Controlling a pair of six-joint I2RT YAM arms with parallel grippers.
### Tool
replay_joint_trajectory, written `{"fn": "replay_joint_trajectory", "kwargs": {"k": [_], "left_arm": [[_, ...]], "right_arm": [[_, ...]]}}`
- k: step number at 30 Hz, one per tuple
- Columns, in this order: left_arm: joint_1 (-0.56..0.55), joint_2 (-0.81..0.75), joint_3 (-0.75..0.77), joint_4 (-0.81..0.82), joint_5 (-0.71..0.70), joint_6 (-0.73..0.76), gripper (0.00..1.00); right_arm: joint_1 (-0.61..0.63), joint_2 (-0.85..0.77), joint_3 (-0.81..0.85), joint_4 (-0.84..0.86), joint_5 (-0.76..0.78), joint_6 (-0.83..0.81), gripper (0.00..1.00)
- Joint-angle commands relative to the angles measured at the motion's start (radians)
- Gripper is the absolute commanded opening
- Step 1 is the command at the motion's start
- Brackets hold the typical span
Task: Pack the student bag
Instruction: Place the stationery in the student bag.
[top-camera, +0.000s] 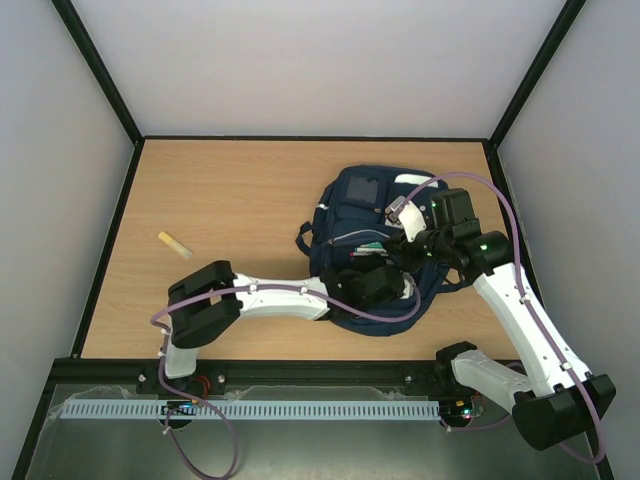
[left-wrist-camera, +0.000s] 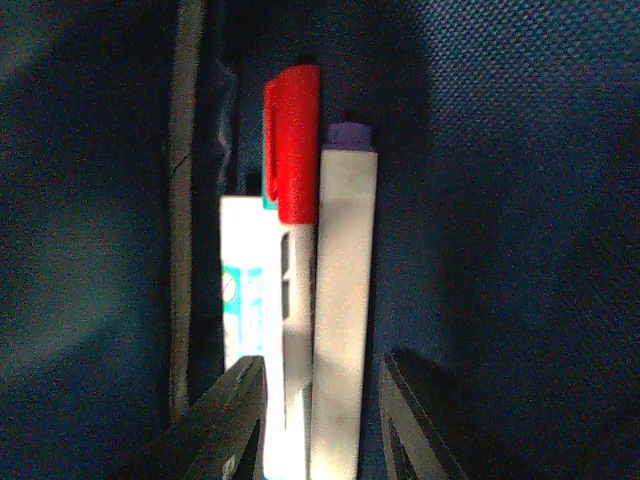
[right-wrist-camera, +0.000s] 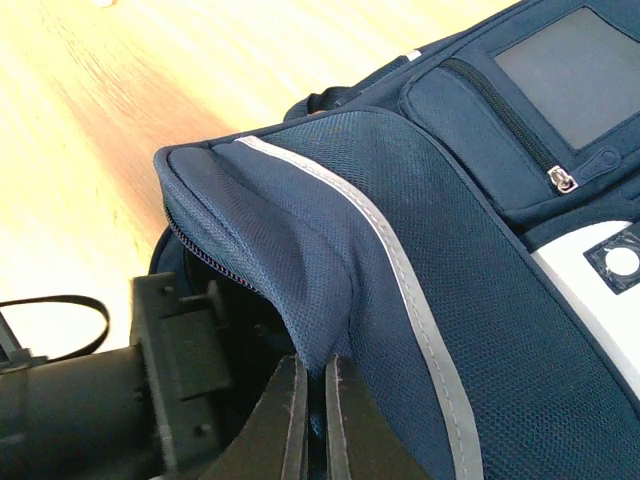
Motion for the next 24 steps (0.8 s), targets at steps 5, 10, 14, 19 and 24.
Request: {"fn": "replay_joint_trajectory", "kwargs": {"k": [5,10,14,19,24], "left_arm": [[-0.129,-0.176,-0.084,-0.125,-0.13,-0.163,0.35],[-0.247,-0.335,-0.219,-0.231,-0.137,-0.397,0.36],[-0.272,-0.45,-0.292,-0.356,-0.216,-0.679,0.34],[-0.217,-0.66,-0.383,-0.424,-0.322,-0.93,0.54],[0.157,-0.828,-0.378,-0.484,-0.152,-1.16,0.65]], "right_arm": [[0.011,-0.029,0.014,0.05,-0.065,0.007,0.01],[0.011,-0.046,-0.077,0.114,-0.062,0.01,0.01],[0.011,-0.058,-0.142,0.164,-0.066,0.015,0.01],[0.007,-0.109,-0.22,0.214,-0.077,0.017,0.01],[0.003,-0.162,-0.324,0.272,-0.103,0.02,0.01]]}}
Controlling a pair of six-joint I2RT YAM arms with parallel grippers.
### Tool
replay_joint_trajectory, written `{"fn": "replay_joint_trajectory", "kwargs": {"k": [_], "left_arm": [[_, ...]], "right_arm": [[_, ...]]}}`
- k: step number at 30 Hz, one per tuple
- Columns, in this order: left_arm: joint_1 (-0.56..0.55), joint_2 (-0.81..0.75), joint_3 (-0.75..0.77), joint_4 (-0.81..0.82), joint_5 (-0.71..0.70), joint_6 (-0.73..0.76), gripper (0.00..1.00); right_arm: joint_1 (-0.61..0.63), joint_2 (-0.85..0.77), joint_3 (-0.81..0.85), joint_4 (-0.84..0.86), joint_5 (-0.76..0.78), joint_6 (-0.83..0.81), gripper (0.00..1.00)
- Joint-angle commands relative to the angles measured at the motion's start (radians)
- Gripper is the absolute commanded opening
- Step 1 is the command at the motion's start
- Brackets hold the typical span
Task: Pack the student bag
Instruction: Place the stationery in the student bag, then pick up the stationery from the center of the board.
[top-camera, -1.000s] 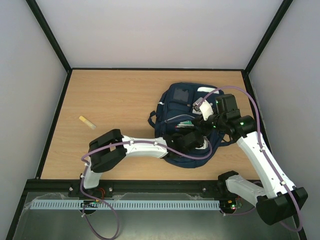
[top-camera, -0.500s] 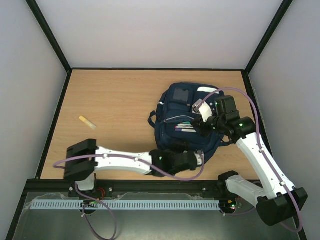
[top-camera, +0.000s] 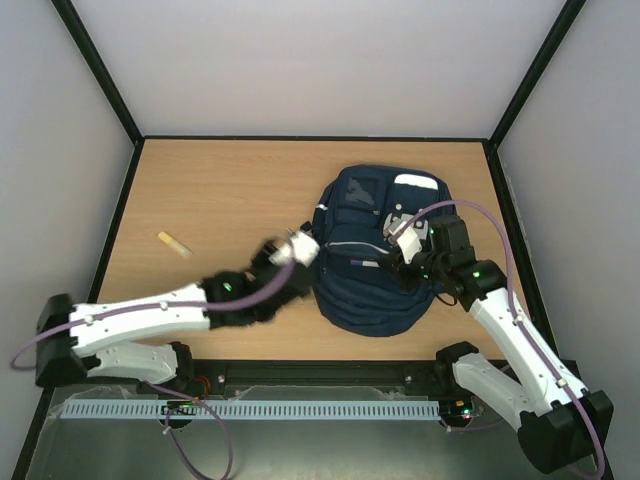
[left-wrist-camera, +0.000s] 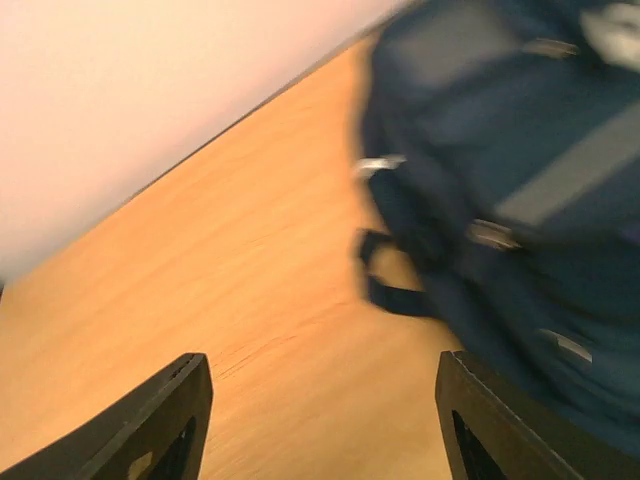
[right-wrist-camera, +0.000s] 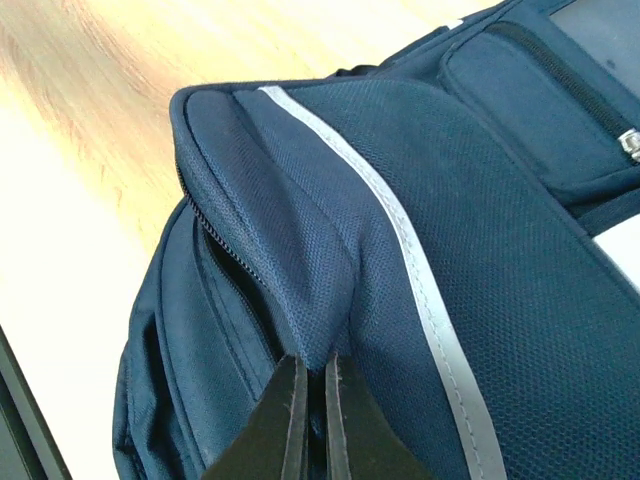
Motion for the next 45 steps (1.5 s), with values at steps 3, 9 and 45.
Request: {"fn": "replay_joint_trajectory", "kwargs": {"k": [3,9,45], "left_arm": [[0.525,-0.203,-0.031,-0.031,0.214,-0.361,0.7],[1.06,-0.153,-0.05,-0.027,0.609,-0.494,0.7],[1.53,0.619,0.157,-0.119,0.715,-0.683,0.39]], "right_arm": [[-0.001,-0.06,-0.072,0.073,-0.073,0.009,0.01],[-0.004,-0.084,-0.08,0.071,-0.094,0.003,0.01],[-0.02,-0.15,-0.086,0.05,-0.11,-0.011,0.01]]}}
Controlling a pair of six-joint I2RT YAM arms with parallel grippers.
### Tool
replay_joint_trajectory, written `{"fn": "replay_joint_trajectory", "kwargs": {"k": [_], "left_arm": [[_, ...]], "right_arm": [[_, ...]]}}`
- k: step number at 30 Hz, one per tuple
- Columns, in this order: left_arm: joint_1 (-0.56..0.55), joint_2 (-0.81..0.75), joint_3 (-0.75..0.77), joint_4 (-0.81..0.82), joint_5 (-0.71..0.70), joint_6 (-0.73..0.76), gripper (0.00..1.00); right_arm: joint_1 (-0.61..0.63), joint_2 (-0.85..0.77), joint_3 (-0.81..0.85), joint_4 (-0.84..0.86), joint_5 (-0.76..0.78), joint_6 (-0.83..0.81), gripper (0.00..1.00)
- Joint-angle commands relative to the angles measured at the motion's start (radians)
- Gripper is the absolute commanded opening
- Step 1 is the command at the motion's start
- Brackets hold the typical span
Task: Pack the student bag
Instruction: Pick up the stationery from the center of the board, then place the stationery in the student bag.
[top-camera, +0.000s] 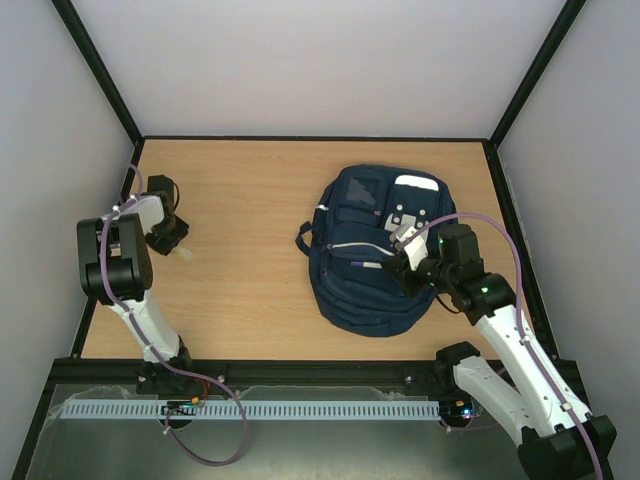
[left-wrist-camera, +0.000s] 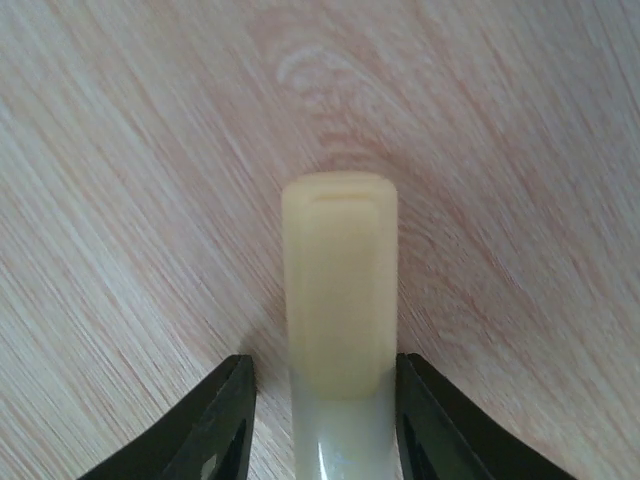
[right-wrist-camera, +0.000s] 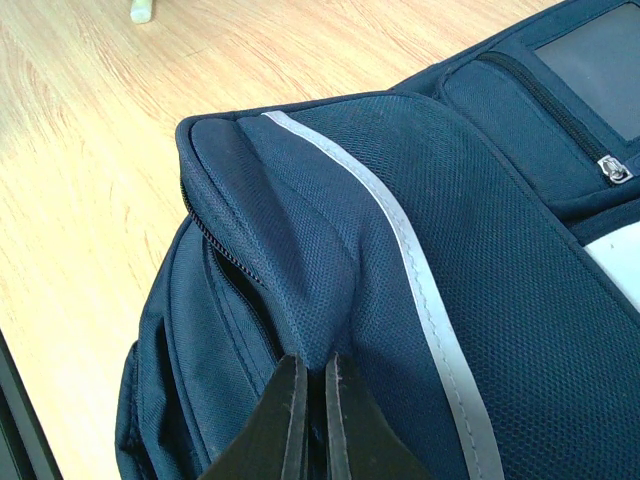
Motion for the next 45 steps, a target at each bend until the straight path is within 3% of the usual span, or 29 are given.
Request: {"fn": "replay_joint_trajectory", "kwargs": {"k": [1,6,9,19,22,25,28,35,40,45], "left_arm": [[0.007,-0.003,-0.026,-0.001,0.027,-0.006,0.37],[-0.008,-0.064,-0.068,0.005,0.048,0.004,0.25],[-0.072,-0.144,-0.11,0.002,0.053,0.024,0.25],[-0.581,-0.453,-0.214,0.004,-0.043,0.164,0.24],[-0.702,-0.586,-0.303,0.107,-0.044,0.227,0.18],[-0.795,-0.732,-0.394,0.236,-0.006,0.339,0.03],[-0.926,-0.818,-0.415,0.286,-0.04,0.467,0.02],[-1.236,-0.742,-0.311,0.261,-0.162,0.69,0.02],[-1.463,-0.557,-0.16,0.226,-0.345,0.89,0.02],[-1.598,-0.364,-0.041,0.232,-0.476,1.097,0.02]], "right_arm": [[0.0,-0.014,-0.003,0.01,-0.075,-0.005,0.01],[-0.001,-0.012,-0.003,0.01,-0.074,-0.006,0.01],[-0.002,-0.014,-0.003,0.01,-0.073,-0.005,0.01],[-0.006,-0.012,-0.004,0.012,-0.07,-0.002,0.01],[-0.008,-0.009,-0.007,0.017,-0.061,-0.005,0.01],[-0.011,-0.013,-0.009,0.027,-0.043,0.005,0.01],[-0.01,-0.013,-0.003,0.042,-0.007,0.008,0.01],[-0.011,0.066,0.119,-0.017,-0.001,0.003,0.01],[-0.011,0.124,0.221,-0.088,-0.008,-0.013,0.01],[-0.011,0.161,0.299,-0.147,-0.009,-0.026,0.01]]}}
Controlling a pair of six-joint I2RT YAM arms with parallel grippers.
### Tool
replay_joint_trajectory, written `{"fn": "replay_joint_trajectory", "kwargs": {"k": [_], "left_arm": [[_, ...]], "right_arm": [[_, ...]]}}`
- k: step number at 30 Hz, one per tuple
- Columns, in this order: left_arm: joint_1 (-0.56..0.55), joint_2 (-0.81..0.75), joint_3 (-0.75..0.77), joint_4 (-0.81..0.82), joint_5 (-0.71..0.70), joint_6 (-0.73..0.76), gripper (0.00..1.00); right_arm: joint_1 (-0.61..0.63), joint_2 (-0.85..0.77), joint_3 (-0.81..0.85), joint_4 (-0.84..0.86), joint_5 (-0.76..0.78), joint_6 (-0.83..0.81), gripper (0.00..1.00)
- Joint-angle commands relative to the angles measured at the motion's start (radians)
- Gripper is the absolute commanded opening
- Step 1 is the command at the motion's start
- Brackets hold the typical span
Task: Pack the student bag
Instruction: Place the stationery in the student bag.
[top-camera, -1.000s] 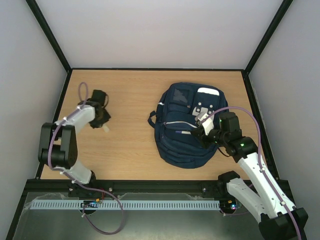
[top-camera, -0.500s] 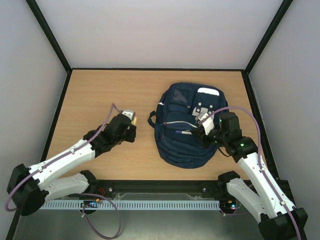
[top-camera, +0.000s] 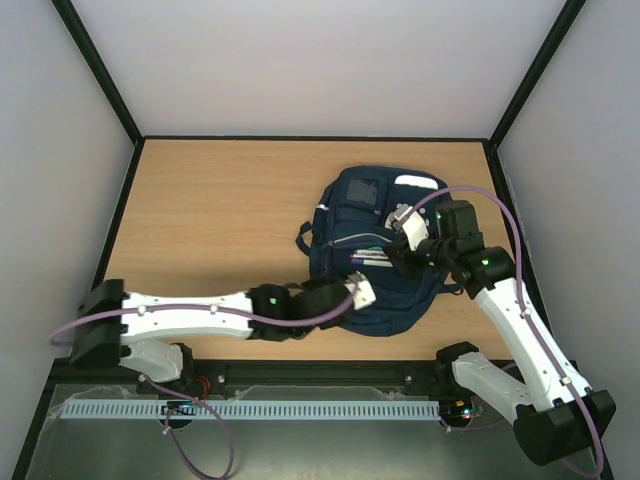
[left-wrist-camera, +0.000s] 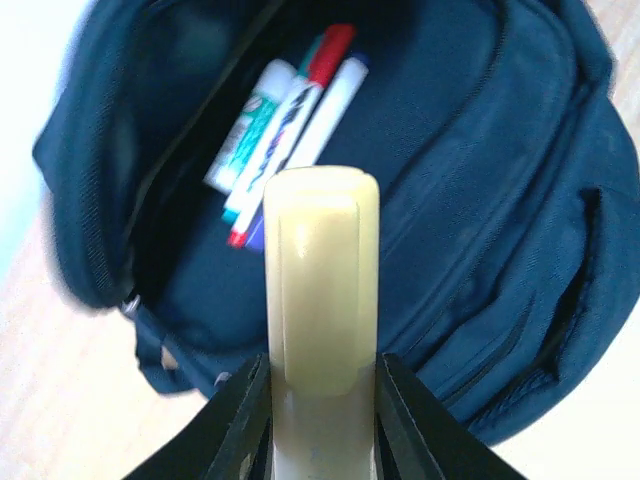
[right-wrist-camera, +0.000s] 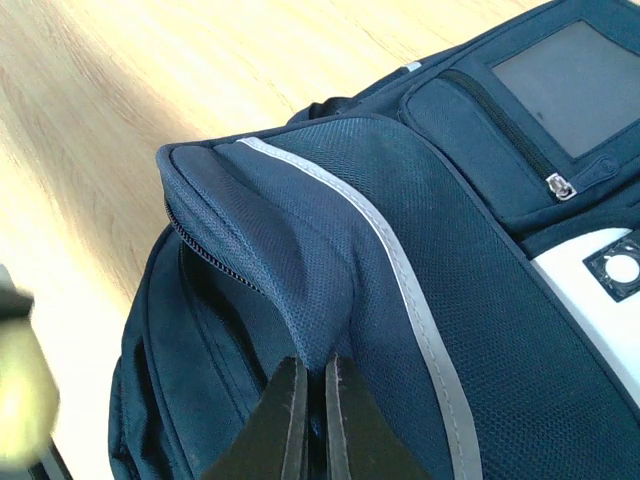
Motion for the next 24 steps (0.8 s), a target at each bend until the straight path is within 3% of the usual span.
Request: {"fn": "replay_joint_trajectory", "kwargs": {"k": [1,11,24], "left_arm": [[-0.087,0.14,0.086,0.019,-0.173,0.27,0.02],[-0.068,0.436,0.242,0.147,-0.284,0.543,0.02],[0.027,0.561,0.319,0.288,-0.272,0.697,0.04]], "right_arm": [[0.0,0.007,0.108,-0.04,-0.046,-0.023,0.01],[0.0,0.013,0.144,-0.089,-0.043,-0.027,0.01],[0.0,0.002,0.148,-0.099,-0.065,-0.02,0.01]]}}
